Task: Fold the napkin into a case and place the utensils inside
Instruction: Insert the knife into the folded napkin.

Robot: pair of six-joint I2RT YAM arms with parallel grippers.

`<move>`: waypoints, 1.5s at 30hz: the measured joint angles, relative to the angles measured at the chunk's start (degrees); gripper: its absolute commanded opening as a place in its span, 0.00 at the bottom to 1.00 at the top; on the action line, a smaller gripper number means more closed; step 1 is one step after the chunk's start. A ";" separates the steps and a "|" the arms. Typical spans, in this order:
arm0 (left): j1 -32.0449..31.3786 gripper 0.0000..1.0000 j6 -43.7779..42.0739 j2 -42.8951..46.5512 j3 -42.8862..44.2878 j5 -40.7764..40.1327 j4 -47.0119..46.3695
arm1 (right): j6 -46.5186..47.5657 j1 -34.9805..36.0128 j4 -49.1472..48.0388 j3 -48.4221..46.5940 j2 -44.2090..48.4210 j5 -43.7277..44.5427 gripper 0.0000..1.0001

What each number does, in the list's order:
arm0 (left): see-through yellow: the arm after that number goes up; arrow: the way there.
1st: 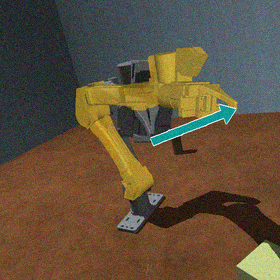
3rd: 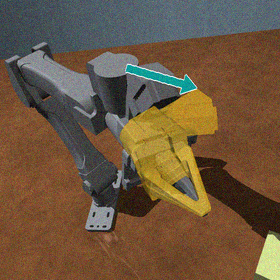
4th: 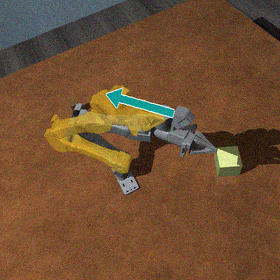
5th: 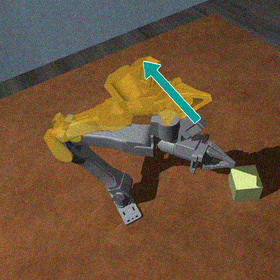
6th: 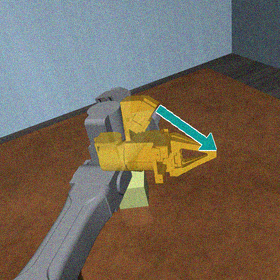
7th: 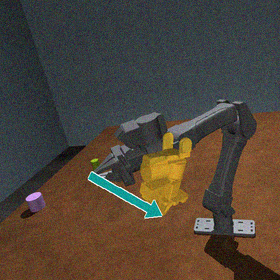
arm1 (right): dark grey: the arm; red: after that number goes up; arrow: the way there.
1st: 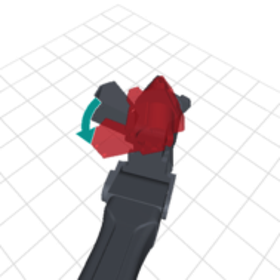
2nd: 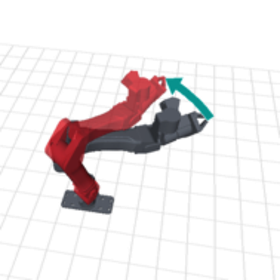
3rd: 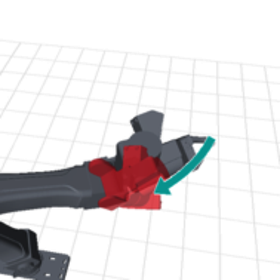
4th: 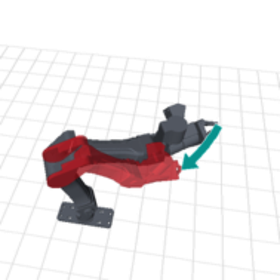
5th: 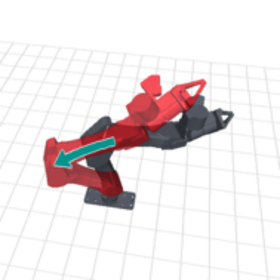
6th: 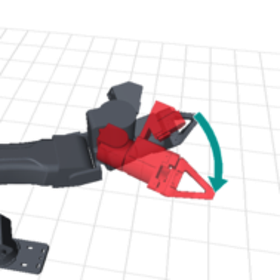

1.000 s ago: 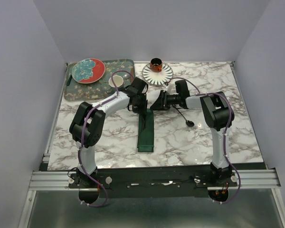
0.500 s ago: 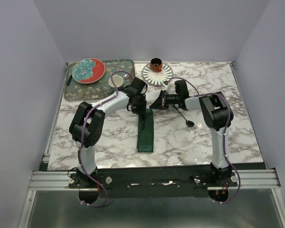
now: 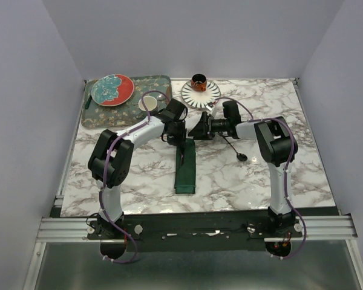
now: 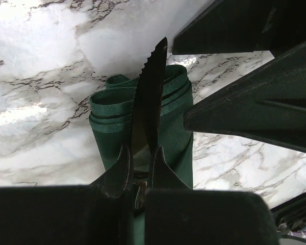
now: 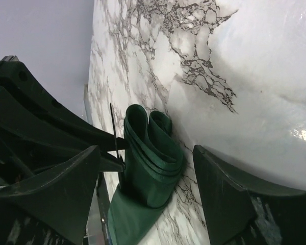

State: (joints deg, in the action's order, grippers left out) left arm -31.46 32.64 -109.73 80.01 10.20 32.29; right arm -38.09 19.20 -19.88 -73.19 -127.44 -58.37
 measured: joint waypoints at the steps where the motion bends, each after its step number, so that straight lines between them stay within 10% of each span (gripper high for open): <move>1: 0.02 0.00 -0.02 0.00 0.00 0.00 -0.02 | 0.26 0.00 0.26 0.02 0.07 -0.02 0.71; 9: 0.28 0.00 -0.07 0.00 0.00 0.02 -0.02 | 1.73 0.42 1.90 1.92 0.46 -0.66 0.56; 21: 0.39 0.00 -0.11 0.00 0.00 0.13 0.15 | -1.14 1.77 0.13 3.41 0.24 -0.39 0.01; 45: 0.66 0.00 1.42 1.33 -3.87 0.31 -0.02 | -6.25 1.73 -4.07 5.62 0.26 5.27 0.01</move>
State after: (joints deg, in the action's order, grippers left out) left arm -30.81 34.06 -108.40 76.14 10.50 32.27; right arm -44.34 20.93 -23.94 -67.57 -127.17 -53.10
